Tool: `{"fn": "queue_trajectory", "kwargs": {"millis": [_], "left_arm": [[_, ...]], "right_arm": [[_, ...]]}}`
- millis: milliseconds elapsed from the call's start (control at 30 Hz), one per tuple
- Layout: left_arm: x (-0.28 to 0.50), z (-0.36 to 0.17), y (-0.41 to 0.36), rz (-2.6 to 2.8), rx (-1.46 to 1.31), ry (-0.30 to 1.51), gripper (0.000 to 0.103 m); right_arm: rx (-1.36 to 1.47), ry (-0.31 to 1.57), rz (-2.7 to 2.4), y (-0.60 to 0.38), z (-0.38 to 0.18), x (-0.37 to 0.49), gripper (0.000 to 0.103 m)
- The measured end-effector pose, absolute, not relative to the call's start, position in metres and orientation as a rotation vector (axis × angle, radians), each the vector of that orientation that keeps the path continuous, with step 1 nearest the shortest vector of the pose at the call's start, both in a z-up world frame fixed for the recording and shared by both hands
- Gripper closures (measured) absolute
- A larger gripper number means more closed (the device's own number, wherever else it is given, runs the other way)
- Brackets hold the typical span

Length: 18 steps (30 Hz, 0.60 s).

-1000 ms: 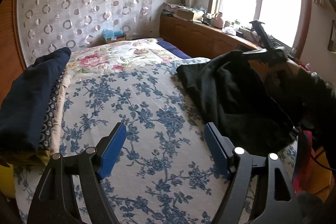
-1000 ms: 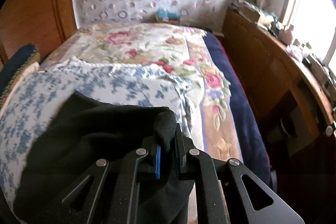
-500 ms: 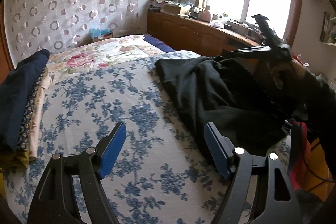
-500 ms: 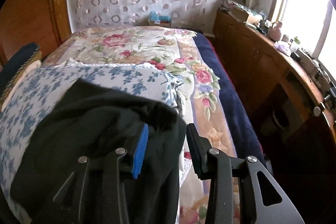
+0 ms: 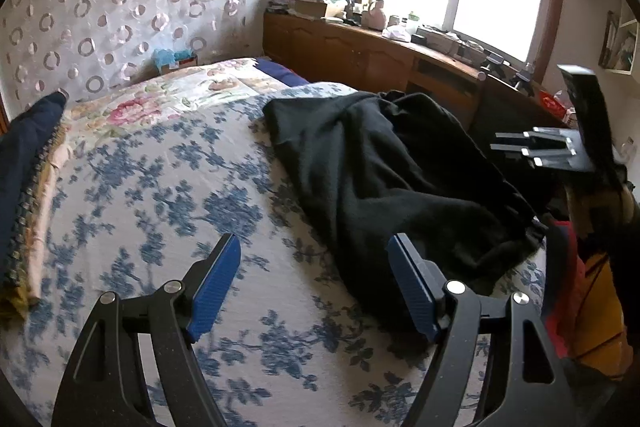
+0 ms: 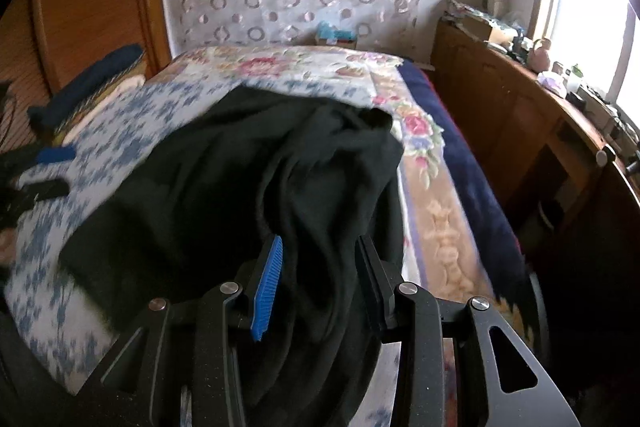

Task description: Fold small clothes

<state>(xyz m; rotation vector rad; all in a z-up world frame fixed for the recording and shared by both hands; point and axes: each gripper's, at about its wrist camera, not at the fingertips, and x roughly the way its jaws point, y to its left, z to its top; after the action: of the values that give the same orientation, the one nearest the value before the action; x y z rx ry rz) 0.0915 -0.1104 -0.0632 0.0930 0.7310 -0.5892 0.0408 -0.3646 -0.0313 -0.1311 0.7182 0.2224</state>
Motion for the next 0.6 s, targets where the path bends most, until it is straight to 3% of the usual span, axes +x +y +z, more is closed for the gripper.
{"fn": "queue_trajectory", "kwargs": {"millis": [533,600], "left_arm": [[0.080,-0.087,-0.141,-0.653,0.143,0.809,0.026],[0.080,-0.088,-0.142,-0.656,0.140,0.816,0.026]], "right_arm": [[-0.120,0.791,0.241,-0.362,-0.044,0.035,0.064],[-0.137,0.789,0.269,-0.360,-0.042,0.031,0.088]]}}
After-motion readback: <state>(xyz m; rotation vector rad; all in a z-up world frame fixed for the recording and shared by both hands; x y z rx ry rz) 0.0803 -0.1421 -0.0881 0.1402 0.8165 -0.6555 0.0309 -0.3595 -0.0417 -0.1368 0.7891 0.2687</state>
